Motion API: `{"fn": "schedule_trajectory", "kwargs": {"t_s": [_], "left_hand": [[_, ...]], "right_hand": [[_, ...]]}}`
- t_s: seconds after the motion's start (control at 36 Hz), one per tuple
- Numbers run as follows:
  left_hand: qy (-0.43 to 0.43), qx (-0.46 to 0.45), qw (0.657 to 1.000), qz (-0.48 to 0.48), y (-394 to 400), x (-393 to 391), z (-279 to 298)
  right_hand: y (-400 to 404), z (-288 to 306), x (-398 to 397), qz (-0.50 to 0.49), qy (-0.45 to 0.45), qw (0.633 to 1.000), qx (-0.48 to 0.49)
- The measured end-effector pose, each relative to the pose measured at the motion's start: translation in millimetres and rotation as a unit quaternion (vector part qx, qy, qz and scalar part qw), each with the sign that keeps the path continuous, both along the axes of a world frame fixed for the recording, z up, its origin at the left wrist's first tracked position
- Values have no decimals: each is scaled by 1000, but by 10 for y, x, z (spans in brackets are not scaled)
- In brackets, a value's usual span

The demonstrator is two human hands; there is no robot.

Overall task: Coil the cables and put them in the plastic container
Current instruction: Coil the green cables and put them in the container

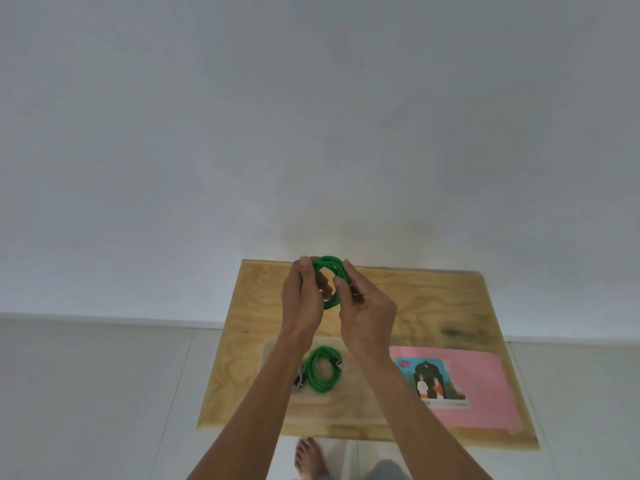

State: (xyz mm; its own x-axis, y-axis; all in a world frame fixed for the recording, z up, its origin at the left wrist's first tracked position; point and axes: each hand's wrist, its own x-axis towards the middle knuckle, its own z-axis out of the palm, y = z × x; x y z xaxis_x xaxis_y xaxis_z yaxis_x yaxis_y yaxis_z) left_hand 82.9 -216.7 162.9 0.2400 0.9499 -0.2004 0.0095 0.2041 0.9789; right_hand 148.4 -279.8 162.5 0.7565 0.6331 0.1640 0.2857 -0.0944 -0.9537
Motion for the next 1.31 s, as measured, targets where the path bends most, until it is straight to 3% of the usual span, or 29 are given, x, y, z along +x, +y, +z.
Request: {"fn": "schedule_trajectory", "kwargs": {"t_s": [0.19,0.58,0.75,0.86,0.97,1.17,1.31], "left_hand": [[-19,-4,999,-32,-249,-4,29],[77,-4,993,-89,-1066,-42,-430],[166,19,976,-139,-1173,-146,-706],[230,69,965,-107,-1125,-236,-812],[320,159,933,-35,-955,-456,-995],[506,205,836,-52,-596,-893,-1421],[511,189,833,-103,-508,-1004,-1595]], "right_hand": [[-282,-40,102,8,-21,1000,-4],[-1127,-468,262,-5,-26,997,-73],[-1289,-665,259,-1,-21,993,-115],[-1320,-759,302,-2,-47,982,-180],[-1285,-878,324,12,-53,961,-271],[-1067,-976,214,42,-123,905,-406],[-893,-1104,153,58,-189,861,-468]]}}
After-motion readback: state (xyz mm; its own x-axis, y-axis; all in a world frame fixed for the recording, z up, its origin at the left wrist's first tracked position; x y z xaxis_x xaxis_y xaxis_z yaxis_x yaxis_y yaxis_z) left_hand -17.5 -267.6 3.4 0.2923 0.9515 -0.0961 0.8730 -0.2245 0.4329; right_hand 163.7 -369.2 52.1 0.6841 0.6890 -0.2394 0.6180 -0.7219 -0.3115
